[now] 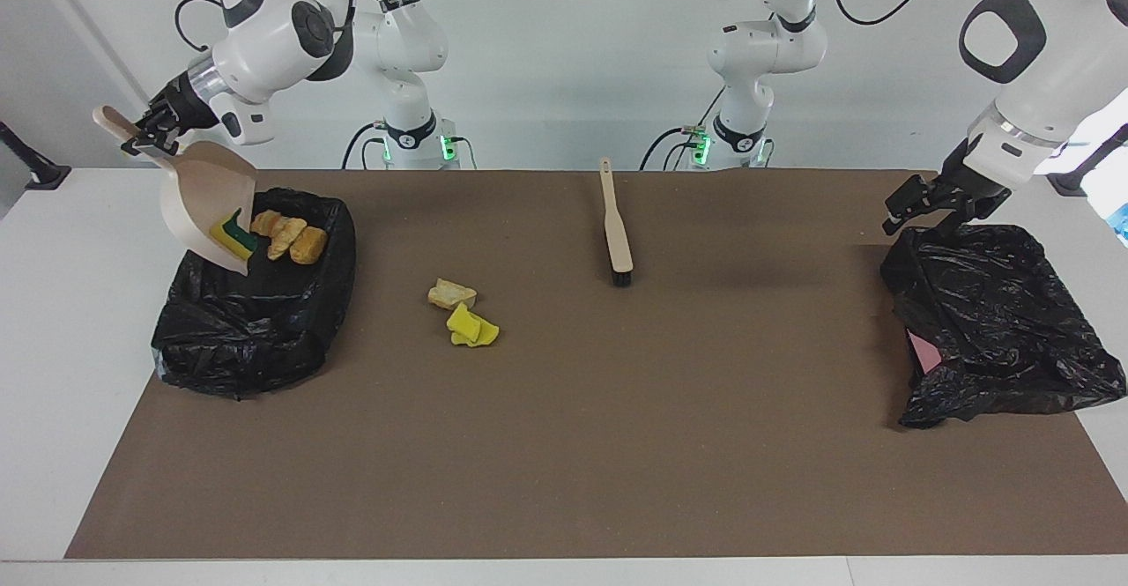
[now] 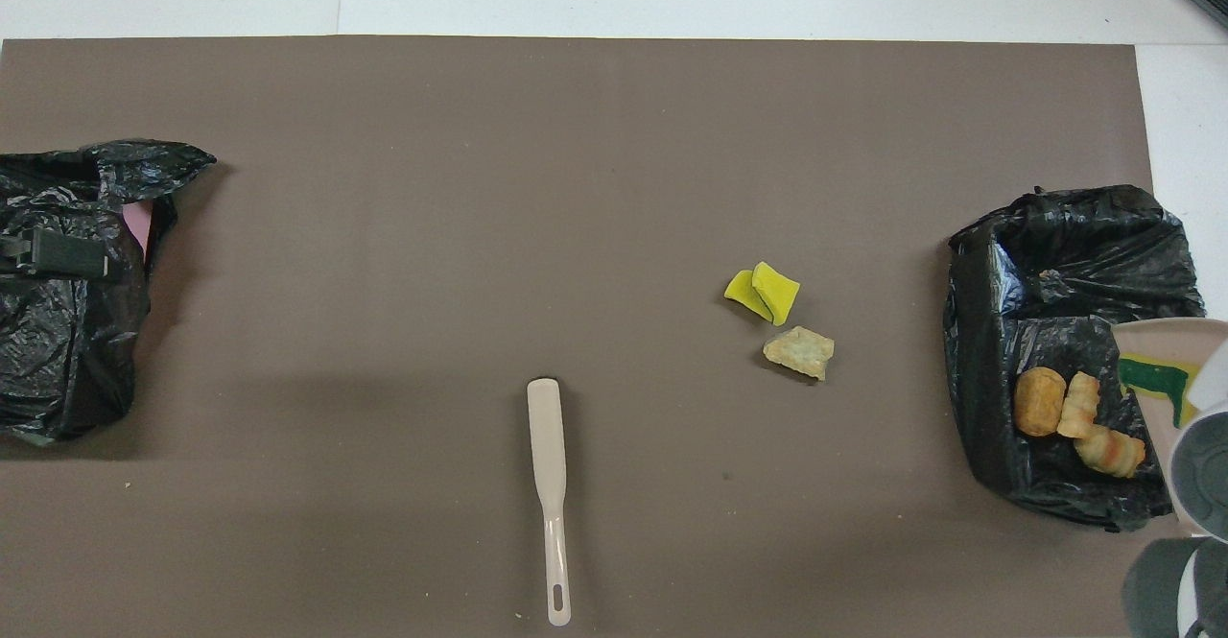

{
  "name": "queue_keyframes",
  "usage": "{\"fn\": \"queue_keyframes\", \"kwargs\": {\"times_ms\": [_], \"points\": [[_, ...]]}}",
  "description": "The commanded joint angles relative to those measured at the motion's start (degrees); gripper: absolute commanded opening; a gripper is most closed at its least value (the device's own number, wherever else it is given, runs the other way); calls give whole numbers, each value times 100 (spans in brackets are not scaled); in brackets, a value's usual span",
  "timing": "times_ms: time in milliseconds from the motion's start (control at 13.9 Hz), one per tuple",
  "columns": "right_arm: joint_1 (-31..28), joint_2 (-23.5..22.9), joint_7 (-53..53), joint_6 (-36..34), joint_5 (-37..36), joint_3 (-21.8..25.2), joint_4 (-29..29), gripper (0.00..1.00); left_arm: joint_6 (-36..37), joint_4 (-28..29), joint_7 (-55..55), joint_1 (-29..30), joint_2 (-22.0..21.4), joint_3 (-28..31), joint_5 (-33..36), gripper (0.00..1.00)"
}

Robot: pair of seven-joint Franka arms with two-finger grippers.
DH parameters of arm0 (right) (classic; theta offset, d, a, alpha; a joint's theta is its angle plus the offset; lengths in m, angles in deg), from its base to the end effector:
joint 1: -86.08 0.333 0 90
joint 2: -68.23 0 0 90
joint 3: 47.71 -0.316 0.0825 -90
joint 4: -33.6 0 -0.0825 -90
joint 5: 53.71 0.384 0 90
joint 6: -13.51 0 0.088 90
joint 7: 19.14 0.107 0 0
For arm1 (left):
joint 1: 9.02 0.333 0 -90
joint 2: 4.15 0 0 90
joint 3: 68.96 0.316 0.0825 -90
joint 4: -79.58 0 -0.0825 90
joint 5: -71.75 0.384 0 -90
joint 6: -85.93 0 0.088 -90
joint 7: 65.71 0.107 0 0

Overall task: Sweep and dump trash in bin
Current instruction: 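Tip the dustpan with the right gripper to dump trash into the bag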

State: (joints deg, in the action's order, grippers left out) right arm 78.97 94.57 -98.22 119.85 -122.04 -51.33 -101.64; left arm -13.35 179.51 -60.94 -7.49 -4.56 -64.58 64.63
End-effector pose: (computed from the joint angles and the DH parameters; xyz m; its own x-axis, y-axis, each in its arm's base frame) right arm 0.4175 -0.0949 0.5437 -0.0916 0.3937 -0.9147 0.9917 0.1189 -0.0481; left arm 0.5584 0.0465 0.5608 0.9992 0.0405 0.0048 0.0396 -0.9916 0.1228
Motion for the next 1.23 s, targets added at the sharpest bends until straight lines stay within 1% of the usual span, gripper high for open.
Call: {"fn": "queue_keyframes", "kwargs": {"times_ms": [0,72,216,289,361,433,577,721,794,938,1010,1154], "points": [[325,406,184,-255,-259,-42,-343,0,277,-333,-415,-108,76,-121,80,100],[316,450,-130,-28,-294,-7,-440,0,399,-438,-415,-117,76,-165,193,100],[133,407,-999,500,-444,37,-441,0,655,-685,-389,-205,76,-384,631,100],[44,363,-1012,493,-331,98,-423,0,716,-703,-380,-249,76,-394,720,100],[-17,328,-986,519,-69,229,-423,0,708,-703,-371,-310,59,-429,721,100],[-35,319,-960,589,-40,283,-423,0,725,-755,-371,-320,41,-429,721,100],[43,319,-531,459,-511,231,-379,0,717,-730,-354,-355,-29,-490,704,100],[52,328,-354,344,-541,196,-371,0,743,-721,-371,-372,-47,-500,704,100],[52,380,-318,335,-532,196,-275,0,848,-712,-389,-372,-81,-500,704,100],[44,556,-301,186,-218,230,6,0,866,-694,-371,-346,-108,-500,669,100],[44,565,-274,-93,150,239,207,0,840,-694,-389,-346,-108,-491,669,100],[52,565,-256,-341,958,196,647,0,840,-694,-406,-285,-108,-491,669,100]]}}
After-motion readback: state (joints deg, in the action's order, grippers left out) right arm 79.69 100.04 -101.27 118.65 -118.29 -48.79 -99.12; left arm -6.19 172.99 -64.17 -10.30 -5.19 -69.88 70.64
